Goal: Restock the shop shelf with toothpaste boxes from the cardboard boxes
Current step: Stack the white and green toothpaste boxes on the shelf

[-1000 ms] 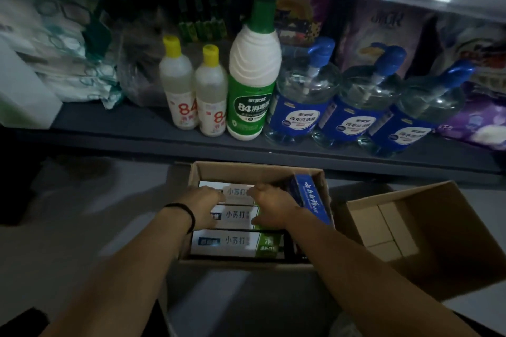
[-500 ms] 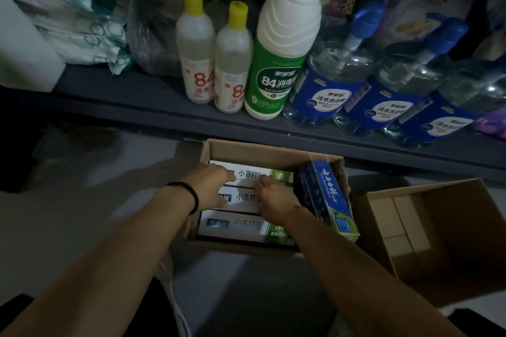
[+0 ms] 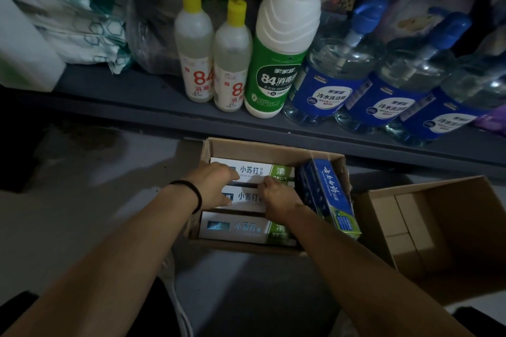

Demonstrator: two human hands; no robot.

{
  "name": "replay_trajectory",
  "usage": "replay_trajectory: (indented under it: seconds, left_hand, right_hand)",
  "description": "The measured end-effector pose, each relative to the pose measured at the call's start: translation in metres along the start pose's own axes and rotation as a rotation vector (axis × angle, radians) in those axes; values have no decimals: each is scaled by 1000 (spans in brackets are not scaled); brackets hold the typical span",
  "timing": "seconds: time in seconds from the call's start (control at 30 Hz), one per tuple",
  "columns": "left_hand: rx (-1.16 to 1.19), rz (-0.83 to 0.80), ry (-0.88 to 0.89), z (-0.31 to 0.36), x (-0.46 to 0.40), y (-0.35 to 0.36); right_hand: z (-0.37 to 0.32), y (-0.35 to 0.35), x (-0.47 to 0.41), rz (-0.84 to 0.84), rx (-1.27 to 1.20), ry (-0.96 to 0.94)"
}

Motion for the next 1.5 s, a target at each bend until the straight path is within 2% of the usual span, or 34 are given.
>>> replay_trajectory:
  seconds: [0.6, 0.87, 1.23, 1.5]
  left_hand:
    - [0, 25, -34, 39, 54, -32]
    - [-8, -126, -42, 61, 26, 9]
    - [-60, -406, -90, 44, -22, 79]
    - [-58, -467, -77, 41, -28, 102]
  right_hand:
    - [33, -134, 79, 232, -57, 53]
    - [61, -169, 102, 317, -12, 64]
    - [86, -165, 80, 317, -33, 39]
    - [89, -155, 67, 325, -63, 4]
Point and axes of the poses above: each hand's wrist, its own x-axis away from the middle knuckle, its own y-axis out of the palm, z = x × y, the point moved 8 cm from there along -x, towards the middle knuckle, and after that the axes turned 1 degree about z, right-handed, at the moved point
